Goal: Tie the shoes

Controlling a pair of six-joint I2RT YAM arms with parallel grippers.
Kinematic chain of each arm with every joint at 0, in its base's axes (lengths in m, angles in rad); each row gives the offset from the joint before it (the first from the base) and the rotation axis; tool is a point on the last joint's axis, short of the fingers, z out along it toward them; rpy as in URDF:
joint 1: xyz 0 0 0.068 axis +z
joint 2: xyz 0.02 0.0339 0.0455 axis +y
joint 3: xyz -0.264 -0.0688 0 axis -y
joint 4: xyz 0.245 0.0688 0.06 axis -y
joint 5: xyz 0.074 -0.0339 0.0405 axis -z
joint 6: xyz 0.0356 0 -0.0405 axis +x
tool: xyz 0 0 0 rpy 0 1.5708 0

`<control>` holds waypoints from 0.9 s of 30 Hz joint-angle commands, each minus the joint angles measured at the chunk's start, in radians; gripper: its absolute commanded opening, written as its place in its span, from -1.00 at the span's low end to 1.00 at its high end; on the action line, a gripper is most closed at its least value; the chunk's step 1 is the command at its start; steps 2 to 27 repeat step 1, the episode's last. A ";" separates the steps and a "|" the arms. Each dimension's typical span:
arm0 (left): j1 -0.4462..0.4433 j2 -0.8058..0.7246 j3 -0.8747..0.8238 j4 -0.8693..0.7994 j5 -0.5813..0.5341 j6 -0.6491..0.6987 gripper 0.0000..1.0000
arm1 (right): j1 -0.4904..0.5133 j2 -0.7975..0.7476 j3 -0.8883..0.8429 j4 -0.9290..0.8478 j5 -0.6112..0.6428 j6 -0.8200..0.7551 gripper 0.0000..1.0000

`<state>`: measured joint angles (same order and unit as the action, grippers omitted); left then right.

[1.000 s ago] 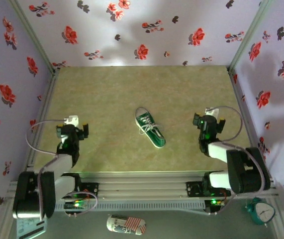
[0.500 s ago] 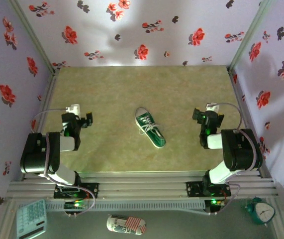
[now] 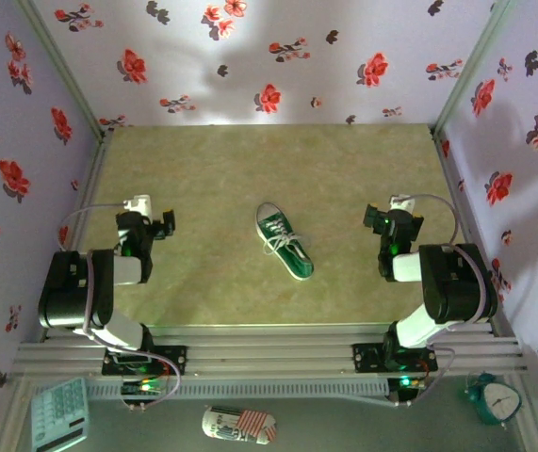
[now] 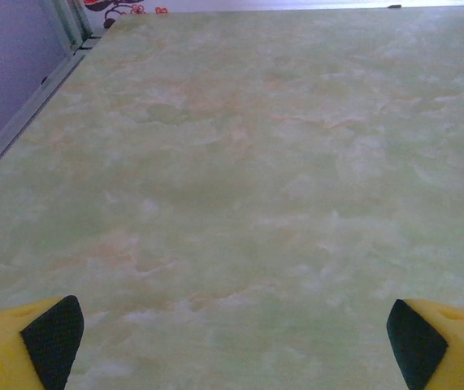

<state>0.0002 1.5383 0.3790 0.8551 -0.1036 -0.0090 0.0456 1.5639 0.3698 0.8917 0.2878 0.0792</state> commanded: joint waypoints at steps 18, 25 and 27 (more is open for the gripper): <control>-0.003 0.005 0.020 0.020 0.004 0.009 0.99 | -0.004 -0.006 0.011 0.007 -0.003 0.016 0.99; -0.003 0.005 0.020 0.020 0.004 0.009 0.99 | -0.004 -0.006 0.011 0.007 -0.003 0.016 0.99; -0.003 0.005 0.020 0.020 0.004 0.009 0.99 | -0.004 -0.006 0.011 0.007 -0.003 0.016 0.99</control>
